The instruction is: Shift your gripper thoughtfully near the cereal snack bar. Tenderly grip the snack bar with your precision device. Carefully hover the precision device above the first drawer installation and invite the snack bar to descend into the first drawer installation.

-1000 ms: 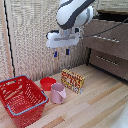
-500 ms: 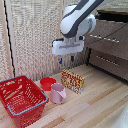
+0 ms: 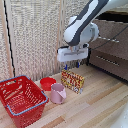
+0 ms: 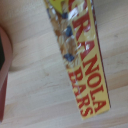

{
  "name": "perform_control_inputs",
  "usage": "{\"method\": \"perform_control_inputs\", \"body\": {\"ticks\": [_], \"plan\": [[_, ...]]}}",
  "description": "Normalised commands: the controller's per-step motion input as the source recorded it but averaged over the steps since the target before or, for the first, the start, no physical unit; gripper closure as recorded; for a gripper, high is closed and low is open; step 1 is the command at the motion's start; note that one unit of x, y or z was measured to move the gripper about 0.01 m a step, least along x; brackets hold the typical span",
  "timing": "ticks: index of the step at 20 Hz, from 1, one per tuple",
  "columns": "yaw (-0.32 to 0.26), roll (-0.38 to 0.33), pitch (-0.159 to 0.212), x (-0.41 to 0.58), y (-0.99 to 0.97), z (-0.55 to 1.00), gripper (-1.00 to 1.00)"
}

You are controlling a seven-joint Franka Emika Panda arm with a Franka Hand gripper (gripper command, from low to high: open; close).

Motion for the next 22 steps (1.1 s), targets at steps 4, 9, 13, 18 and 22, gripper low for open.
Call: {"method": "perform_control_inputs", "body": {"ticks": [4, 9, 13, 18, 22], "plan": [[0.137, -0.115, 0.001, 0.11, 0.01, -0.42, -1.0], [0.166, -0.142, 0.044, 0.139, 0.02, -0.46, 1.0], [0.092, -0.076, 0.08, 0.075, 0.0, -0.31, 1.0], [0.004, -0.005, 0.027, 0.0, 0.02, -0.04, 1.0], [0.0, -0.01, 0.0, 0.0, 0.0, 0.01, 1.0]]}}
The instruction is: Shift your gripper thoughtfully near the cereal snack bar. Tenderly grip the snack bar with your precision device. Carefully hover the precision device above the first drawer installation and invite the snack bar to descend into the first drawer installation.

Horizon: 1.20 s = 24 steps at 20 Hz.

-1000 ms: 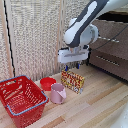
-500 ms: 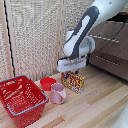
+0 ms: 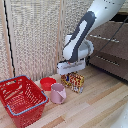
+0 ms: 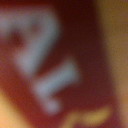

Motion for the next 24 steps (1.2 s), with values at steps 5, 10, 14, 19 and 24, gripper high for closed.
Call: {"method": "perform_control_inputs", "body": {"ticks": [5, 10, 14, 19, 24], "plan": [[-0.062, -0.003, 0.0, 0.006, 0.0, 0.28, 1.0], [-0.16, -0.021, 0.0, 0.137, 0.0, 0.62, 1.0], [-0.056, -0.064, 0.0, 0.27, 0.0, 0.78, 1.0], [0.007, -0.035, 0.031, 0.369, 0.0, 0.94, 1.0], [0.079, -0.002, 0.104, 0.327, 0.0, 0.96, 1.0]]}}
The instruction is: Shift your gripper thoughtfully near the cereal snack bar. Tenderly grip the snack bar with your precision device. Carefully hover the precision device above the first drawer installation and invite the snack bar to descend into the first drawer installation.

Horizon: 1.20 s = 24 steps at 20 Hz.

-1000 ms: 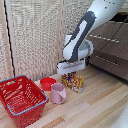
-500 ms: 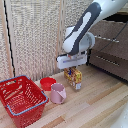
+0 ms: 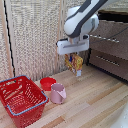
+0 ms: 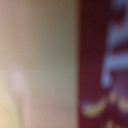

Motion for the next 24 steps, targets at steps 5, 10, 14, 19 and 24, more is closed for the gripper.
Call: {"method": "perform_control_inputs", "body": {"ticks": [5, 10, 14, 19, 24], "plan": [[0.055, -0.011, 0.122, 0.299, -0.03, 0.9, 1.0], [0.005, -0.004, 0.09, 0.407, -0.15, 0.98, 1.0], [0.005, -0.023, 0.079, 0.398, -0.1, 0.99, 1.0], [-0.014, -0.055, 0.087, 0.466, -0.15, 0.95, 1.0], [-0.055, -0.062, 0.114, 0.409, -0.19, 0.91, 1.0]]}}
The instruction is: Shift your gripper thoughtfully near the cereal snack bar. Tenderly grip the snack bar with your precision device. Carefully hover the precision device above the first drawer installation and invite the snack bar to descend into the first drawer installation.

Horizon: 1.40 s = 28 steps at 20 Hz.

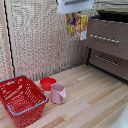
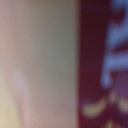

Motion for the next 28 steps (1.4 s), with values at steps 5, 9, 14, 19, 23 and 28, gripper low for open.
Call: {"method": "perform_control_inputs", "body": {"ticks": [5, 9, 14, 19, 23, 28], "plan": [[-0.057, -0.051, 0.093, 0.277, -0.22, 0.97, 1.0], [-0.037, -0.042, 0.077, 0.166, -0.26, 0.99, 1.0], [-0.044, -0.017, 0.067, 0.018, -0.48, 1.0, 1.0], [-0.05, 0.011, 0.113, 0.0, -0.86, 0.87, 1.0], [-0.025, 0.035, 0.072, 0.0, -1.0, 0.67, 1.0], [0.0, 0.022, 0.085, -0.02, -1.0, 0.45, 1.0]]}}
